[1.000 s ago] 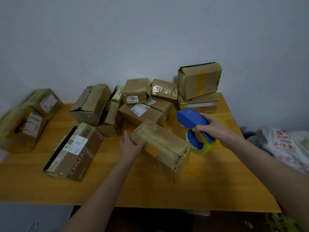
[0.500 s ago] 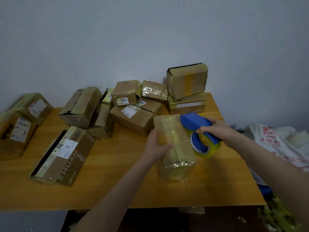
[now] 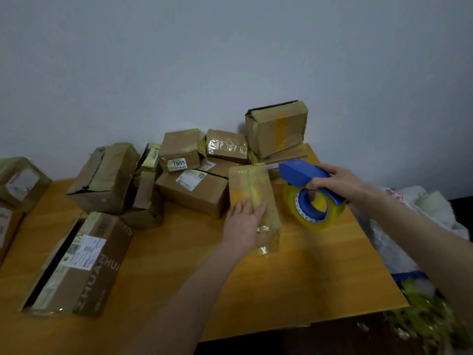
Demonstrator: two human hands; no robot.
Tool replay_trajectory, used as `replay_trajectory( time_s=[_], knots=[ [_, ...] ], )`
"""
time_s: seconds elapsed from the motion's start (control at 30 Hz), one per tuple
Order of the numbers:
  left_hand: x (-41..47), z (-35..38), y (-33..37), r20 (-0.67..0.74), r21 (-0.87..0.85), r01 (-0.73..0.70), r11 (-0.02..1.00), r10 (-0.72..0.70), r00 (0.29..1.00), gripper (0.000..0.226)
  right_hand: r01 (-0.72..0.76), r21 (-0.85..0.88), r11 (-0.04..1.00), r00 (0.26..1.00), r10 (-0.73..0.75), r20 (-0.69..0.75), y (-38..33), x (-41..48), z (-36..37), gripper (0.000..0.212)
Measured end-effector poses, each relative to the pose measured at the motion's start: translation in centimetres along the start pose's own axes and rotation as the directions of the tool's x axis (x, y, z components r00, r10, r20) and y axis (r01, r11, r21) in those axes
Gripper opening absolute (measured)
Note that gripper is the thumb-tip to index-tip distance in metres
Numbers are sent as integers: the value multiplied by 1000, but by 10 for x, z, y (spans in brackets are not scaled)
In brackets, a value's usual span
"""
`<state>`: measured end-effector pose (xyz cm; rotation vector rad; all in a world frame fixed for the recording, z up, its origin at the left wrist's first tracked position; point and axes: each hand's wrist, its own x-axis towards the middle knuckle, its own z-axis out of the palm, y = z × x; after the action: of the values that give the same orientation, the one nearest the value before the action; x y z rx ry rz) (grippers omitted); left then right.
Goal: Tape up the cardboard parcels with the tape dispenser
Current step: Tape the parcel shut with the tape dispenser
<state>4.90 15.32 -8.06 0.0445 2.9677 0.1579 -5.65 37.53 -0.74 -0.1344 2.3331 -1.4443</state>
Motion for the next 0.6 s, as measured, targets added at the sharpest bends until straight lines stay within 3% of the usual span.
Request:
replay_trajectory(
  time_s=[0.23, 0.3, 0.33, 0.4, 0.47, 0.5, 0.53, 0.6],
  knots=[
    [-2, -5, 1, 19, -15, -17, 1000, 17, 1000, 87, 69, -55, 996, 982, -58, 178, -6, -17, -25, 49],
    [-5, -20, 2, 10, -139, 2, 990, -1, 1000, 87, 92, -68, 993, 974, -75, 212, -10, -20, -27, 51],
    [-6, -29, 3, -65, -270, 26, 963, -45, 997, 82, 106, -76, 991, 969, -86, 230, -13, -21, -28, 52],
    [-6, -49, 0, -181, -619, 73, 782, -233, 956, 68, 147, -88, 985, 954, -118, 277, -20, -22, -30, 51],
    [-5, -68, -2, 20, -908, 158, 389, -336, 942, 63, 189, -98, 977, 936, -149, 319, -28, -22, -32, 55],
    [-6, -75, -1, 169, -958, 230, 173, -309, 936, 64, 211, -108, 972, 926, -163, 341, -33, -22, -33, 59],
    [-7, -80, 1, 271, -957, 289, 29, -263, 926, 63, 232, -120, 965, 914, -175, 365, -38, -23, -32, 62],
    [-7, -84, 5, 338, -941, 334, -58, -207, 918, 58, 276, -151, 949, 892, -194, 409, -45, -23, -30, 62]
  ],
)
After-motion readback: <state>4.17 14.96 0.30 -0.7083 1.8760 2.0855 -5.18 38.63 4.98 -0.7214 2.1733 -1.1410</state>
